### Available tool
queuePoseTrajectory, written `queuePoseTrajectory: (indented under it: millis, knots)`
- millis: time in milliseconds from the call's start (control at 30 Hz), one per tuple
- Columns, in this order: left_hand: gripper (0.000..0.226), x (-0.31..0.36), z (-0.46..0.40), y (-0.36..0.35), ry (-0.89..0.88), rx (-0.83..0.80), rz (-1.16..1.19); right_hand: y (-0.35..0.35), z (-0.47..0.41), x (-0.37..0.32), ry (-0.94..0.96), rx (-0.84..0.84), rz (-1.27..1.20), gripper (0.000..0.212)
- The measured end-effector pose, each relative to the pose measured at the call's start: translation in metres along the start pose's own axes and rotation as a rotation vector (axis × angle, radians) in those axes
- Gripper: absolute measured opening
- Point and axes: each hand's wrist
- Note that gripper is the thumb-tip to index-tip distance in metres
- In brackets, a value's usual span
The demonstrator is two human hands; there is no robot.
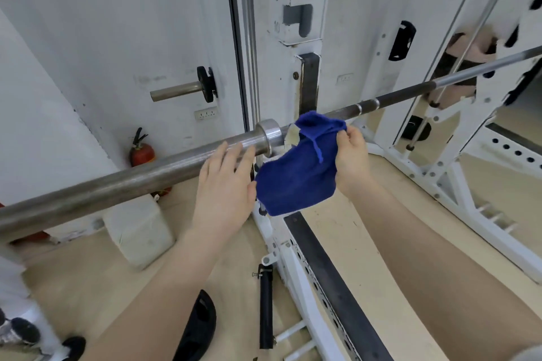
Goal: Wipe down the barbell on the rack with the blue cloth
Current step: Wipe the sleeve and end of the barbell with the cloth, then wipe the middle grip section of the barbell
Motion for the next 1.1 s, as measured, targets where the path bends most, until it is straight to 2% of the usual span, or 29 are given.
queuePoseTrajectory:
  millis: [167, 333, 433, 633, 767, 900, 1033, 1100]
  knots:
    - [0.050, 0.058, -0.003, -0.012, -0.080, -0.086, 0.076, 0.052, -0.004, -0.015, -0.089, -0.058, 0.019, 0.029]
    - [0.045, 0.119, -0.004, -0.024, -0.081, -0.132, 0.087, 0.105, -0.022, -0.031, -0.193, -0.050, -0.136, 0.029]
    - [0.043, 0.150, 0.002, -0.029, -0.040, -0.151, 0.092, 0.127, -0.037, -0.040, -0.228, -0.067, -0.150, 0.030]
    - [0.047, 0.187, 0.008, -0.025, 0.124, -0.112, 0.109, 0.148, -0.042, -0.045, -0.256, -0.223, -0.088, 0.023]
    - [0.053, 0.189, 0.004, -0.011, 0.172, -0.094, 0.071, 0.132, -0.045, -0.048, -0.291, -0.185, -0.065, 0.025]
    - [0.058, 0.164, -0.024, -0.006, 0.180, -0.091, -0.051, 0.101, -0.058, -0.052, -0.297, -0.113, -0.162, 0.025]
    - [0.067, 0.134, -0.062, -0.003, 0.261, -0.037, -0.176, 0.071, -0.073, -0.067, -0.198, -0.115, -0.256, 0.020]
    - [0.066, 0.121, -0.083, -0.007, 0.348, -0.058, -0.207, 0.057, -0.079, -0.078, -0.083, -0.181, -0.222, 0.015]
Point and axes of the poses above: each hand's wrist, its own z-axis away from the middle knuckle, its own y-axis out of the back of the hand, x = y × z, and after that the axes turned 10 degrees about -z, right-handed
